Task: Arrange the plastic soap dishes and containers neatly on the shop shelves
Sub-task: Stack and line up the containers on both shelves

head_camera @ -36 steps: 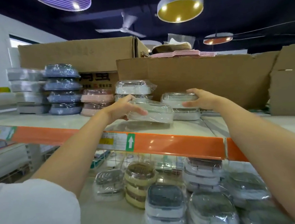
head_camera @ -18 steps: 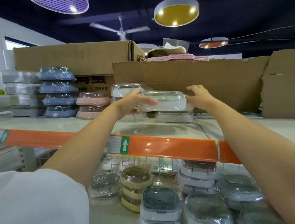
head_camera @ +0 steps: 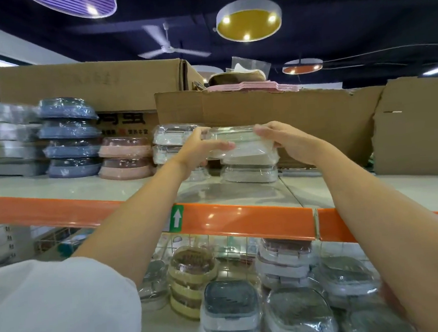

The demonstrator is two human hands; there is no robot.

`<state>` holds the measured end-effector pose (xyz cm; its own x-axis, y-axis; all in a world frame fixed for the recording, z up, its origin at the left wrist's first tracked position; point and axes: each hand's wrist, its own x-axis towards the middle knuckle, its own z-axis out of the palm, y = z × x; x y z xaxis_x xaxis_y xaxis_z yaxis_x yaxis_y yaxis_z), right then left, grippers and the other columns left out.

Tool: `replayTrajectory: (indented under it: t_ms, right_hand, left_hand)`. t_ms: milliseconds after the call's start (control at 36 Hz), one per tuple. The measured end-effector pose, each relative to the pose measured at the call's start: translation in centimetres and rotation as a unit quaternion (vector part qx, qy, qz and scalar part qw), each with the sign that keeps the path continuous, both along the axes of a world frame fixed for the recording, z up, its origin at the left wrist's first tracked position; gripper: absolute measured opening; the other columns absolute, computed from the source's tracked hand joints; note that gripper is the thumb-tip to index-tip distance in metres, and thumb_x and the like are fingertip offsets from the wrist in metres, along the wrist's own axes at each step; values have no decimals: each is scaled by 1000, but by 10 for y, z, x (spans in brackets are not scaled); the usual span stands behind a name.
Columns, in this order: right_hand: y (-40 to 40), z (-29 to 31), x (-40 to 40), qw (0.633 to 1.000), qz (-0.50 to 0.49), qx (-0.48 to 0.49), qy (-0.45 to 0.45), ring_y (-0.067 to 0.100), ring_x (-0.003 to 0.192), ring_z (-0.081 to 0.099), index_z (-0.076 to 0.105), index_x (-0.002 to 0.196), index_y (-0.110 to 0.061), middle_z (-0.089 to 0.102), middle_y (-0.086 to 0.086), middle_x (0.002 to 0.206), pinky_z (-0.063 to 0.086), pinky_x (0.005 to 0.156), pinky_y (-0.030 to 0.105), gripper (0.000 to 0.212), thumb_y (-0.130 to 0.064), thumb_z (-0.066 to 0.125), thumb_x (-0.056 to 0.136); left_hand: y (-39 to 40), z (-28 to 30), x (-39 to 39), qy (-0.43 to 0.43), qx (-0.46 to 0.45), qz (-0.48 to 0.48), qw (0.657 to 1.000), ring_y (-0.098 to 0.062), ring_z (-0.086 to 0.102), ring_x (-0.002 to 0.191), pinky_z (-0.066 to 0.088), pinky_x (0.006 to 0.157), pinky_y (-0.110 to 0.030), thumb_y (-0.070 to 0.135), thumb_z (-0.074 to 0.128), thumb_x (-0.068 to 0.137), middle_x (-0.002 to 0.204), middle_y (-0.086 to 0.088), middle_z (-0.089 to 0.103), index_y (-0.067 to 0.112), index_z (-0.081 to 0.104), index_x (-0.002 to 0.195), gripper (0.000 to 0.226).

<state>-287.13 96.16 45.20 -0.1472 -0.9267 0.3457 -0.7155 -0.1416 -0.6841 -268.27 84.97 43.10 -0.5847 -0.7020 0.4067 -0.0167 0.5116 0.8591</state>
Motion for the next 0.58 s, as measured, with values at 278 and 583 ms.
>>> replayTrajectory:
  t_ms: [278,583]
  right_hand:
    - [-8,0,0,997,-57,-43,12,14,115,41,29,144,-13,38,-5,134,37,91,29,90,-51,73,75]
    - [-20,5,-25,982,-149,-75,-88,24,126,43,34,142,-11,41,6,141,38,107,43,114,-63,83,52]
  left_hand:
    - [1,-4,3,-6,-39,20,999,-17,46,116,45,84,-28,48,76,73,128,-1,43,11,29,140,89]
    - [-7,-16,2,-244,-267,92,928,-18,54,94,46,81,-32,40,68,85,99,-1,56,10,58,109,40]
